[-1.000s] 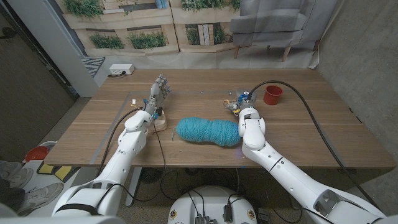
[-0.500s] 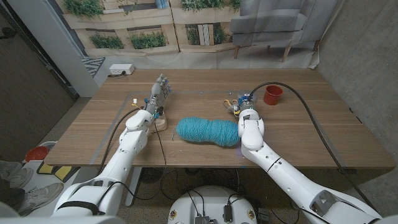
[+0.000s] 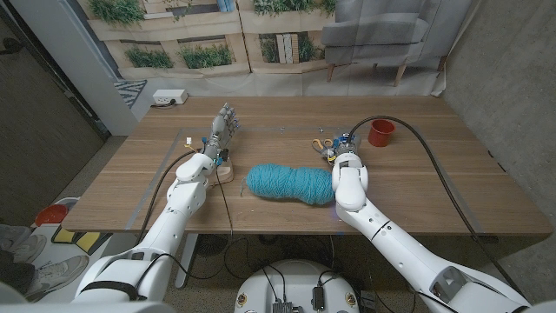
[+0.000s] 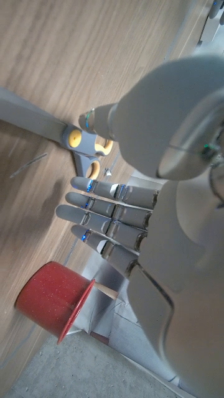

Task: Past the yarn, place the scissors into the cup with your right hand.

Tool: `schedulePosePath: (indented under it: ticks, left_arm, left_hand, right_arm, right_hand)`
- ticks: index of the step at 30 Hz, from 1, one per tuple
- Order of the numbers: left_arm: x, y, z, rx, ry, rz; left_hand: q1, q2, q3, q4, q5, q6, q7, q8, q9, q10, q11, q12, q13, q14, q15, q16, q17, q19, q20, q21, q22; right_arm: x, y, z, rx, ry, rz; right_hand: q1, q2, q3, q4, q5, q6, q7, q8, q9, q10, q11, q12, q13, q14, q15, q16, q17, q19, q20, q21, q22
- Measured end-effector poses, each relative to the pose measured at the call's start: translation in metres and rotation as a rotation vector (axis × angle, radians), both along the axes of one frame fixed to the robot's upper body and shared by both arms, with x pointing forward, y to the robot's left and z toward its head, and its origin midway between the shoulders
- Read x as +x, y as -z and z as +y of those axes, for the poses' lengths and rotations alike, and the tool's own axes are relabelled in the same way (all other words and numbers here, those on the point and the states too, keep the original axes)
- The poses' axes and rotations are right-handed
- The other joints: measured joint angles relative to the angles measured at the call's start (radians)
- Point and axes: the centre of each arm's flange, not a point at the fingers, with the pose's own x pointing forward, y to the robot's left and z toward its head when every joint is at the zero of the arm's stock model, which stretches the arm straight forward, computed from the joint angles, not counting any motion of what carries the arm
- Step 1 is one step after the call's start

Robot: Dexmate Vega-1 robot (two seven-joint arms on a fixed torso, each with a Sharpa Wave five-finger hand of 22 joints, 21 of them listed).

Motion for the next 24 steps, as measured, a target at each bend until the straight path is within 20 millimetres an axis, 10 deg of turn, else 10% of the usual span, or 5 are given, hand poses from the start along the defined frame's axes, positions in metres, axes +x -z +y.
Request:
schedulePosePath:
  ticks: [24]
  left_arm:
    - [0.0031,0.0017,0.0009,-0.001,-0.007,0.010]
  left_hand:
    - [-0.002,-0.002,-0.003,0.003,0.000,0.000,0.000,0.000,0.000,0.000,0.000,0.000,0.000,0.000,0.000,0.000,0.000,0.000,0.000,-0.002,0.000]
  right_arm:
    - [0.0100,0.0036,0.0047,-0.025,-0.006,0.048]
  right_hand:
    - [0.014,0.014,0.003,0.003,0.029,0.018,-0.011,0.000,-0.002,0.016,-0.006,0.016,0.006,0.016,-0.005,-0.007,0.020,0.000,0.000,0.000,-0.005]
